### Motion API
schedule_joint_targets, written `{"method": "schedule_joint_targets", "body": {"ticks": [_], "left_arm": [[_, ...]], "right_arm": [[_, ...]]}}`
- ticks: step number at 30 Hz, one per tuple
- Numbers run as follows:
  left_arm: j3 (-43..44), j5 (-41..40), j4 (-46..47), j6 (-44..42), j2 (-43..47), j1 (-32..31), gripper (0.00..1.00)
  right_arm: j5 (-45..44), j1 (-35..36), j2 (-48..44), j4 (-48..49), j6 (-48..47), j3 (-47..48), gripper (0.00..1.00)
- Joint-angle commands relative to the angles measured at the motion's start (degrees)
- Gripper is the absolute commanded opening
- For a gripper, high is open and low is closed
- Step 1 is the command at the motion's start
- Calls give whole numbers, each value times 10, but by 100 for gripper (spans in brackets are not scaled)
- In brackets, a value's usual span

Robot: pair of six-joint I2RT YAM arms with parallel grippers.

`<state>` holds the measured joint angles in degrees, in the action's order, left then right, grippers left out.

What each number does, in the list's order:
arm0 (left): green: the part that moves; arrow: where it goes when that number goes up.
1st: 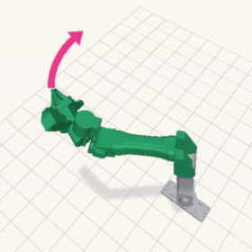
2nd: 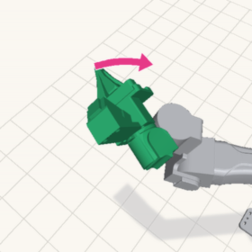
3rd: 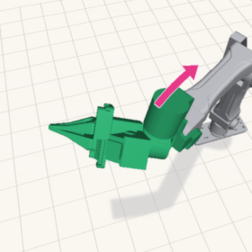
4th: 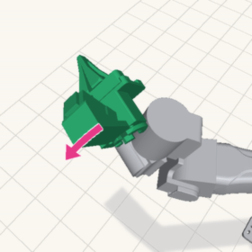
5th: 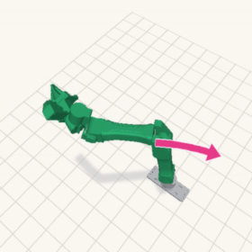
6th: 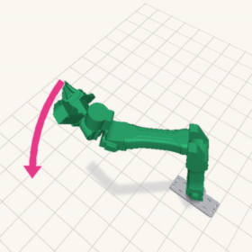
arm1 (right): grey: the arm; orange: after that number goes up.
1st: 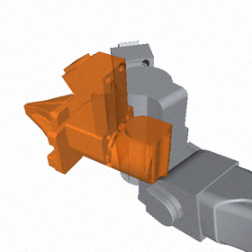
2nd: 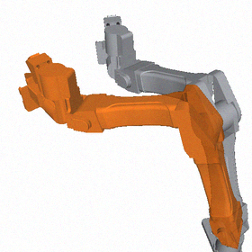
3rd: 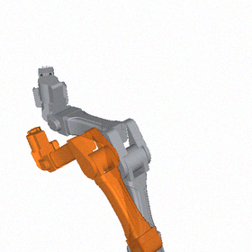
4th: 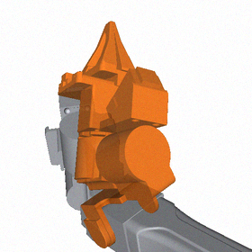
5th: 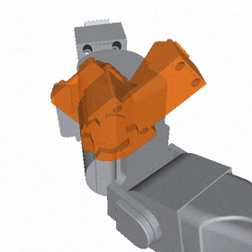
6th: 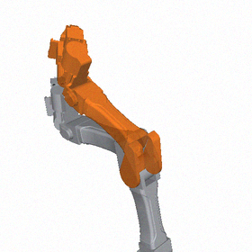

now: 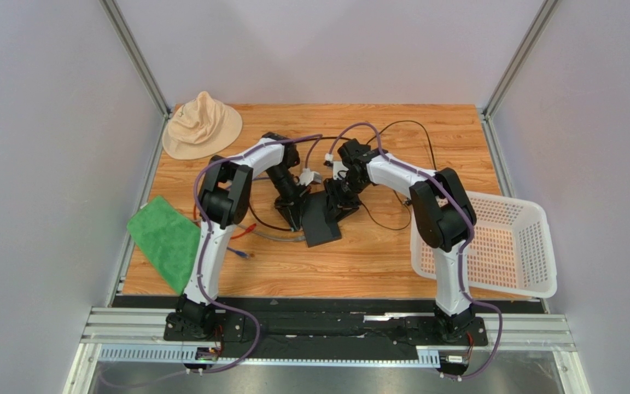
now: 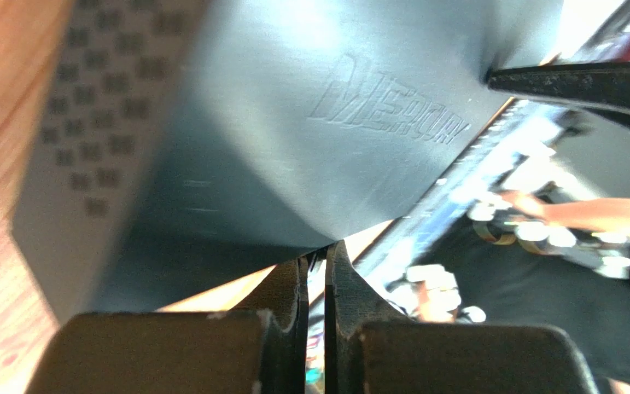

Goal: Pull the plug from the switch port

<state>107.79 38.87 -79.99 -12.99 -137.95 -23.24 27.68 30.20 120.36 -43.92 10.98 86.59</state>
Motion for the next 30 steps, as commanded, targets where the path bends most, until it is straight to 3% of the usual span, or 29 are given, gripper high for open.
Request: {"method": "schedule_joint_targets", "body": {"ticks": [1,6,9,13,14,18,21,30], "left_arm": [[2,-37,7,-6,-3,-1,0],[-92,59,31,-23,6,-12,0],[-69,78,31,-17,-9,-13,0],[15,120,4,-28,-44,-18,0],[23,132,4,-29,-50,-19,0],[40,154,3,-27,-80,-25,0],[37,161,4,-22,-87,-29,0],[16,92,14,7,-69,-27,0]], "right_arm": [[-112,-10,63,-12,-29,-50,32],[-72,-27,10,-10,-61,-43,29],[-99,-34,-77,30,-69,-60,51],[-60,-24,-191,130,-123,-127,52],[-49,-18,-201,155,-136,-140,50],[-61,37,-194,179,-209,-144,24],[-95,61,-163,204,-207,-137,14],[-209,70,-29,95,-146,-49,2]]}}
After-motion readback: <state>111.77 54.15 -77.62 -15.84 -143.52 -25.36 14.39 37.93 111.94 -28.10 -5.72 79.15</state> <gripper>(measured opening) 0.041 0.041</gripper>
